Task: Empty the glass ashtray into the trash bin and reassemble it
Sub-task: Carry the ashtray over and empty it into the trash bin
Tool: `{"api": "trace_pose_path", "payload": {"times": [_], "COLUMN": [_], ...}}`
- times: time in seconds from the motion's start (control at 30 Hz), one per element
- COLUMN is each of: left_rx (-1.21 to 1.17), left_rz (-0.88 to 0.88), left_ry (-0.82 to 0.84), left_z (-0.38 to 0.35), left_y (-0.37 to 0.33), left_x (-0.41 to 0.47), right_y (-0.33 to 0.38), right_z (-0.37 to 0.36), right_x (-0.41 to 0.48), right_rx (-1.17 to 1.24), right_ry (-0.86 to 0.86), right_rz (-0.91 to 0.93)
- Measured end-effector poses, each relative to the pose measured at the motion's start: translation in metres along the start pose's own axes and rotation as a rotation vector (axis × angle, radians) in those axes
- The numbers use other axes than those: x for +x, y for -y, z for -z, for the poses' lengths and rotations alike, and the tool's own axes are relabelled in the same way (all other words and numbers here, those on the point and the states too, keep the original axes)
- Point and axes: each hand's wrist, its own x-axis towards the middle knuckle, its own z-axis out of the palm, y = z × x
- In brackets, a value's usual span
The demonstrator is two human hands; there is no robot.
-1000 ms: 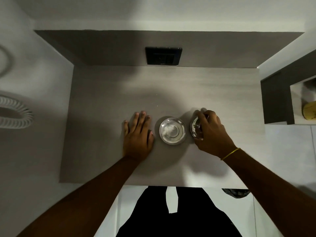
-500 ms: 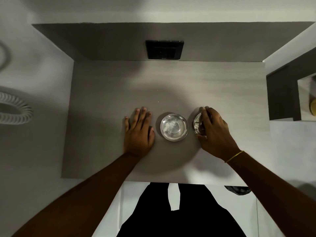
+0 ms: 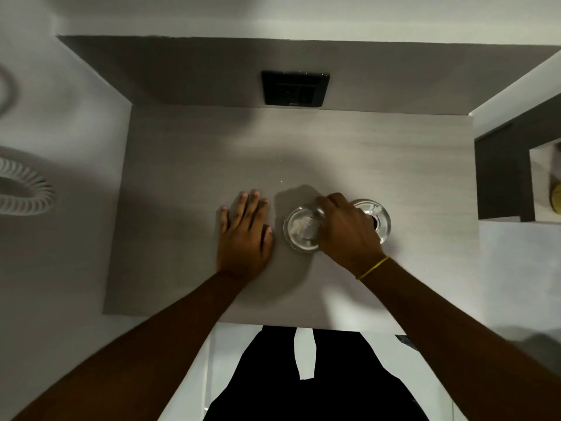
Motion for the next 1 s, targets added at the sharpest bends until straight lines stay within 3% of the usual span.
{"api": "trace_pose_path", "payload": {"times": [0.2,0.33,0.47,0.7,0.87,1.0], "left_rx": [-0.016,-0.155,-0.215,-0.216,-0.297,-0.174], "left_rz": [-0.001,-0.020,-0.232,-0.906,-1.043,-1.269], "left_ry": [0.041,-0.020,-0.018,0.207,0.330,0.374], "left_z": [-0.002,0.000,0.002,-0.029,-0.056,-0.068], "left_y": [0.002,0.000,-0.033,-0.174,-0.292,-0.345], "left_x": [0.001,-0.010,-0.047,-0.089,-0.046,-0.005], "right_y": [-0.001,-0.012,-0.037,-0.135,-0.207,-0.263], "right_z": [0.002,0.013,0.039,0.078,0.071,0.041], "right_x": [0.022,0.020,-0.005,-0.089,-0.161,-0.223], "right_rx": [0.011,0.150,0.314,0.635,0.816,1.017], "right_ry": [0.080,0.064,-0.076,-0.268,-0.351,-0.462], "right_rz": [-0.018,-0.037,-0.130,-0.393,-0.550,-0.736]}}
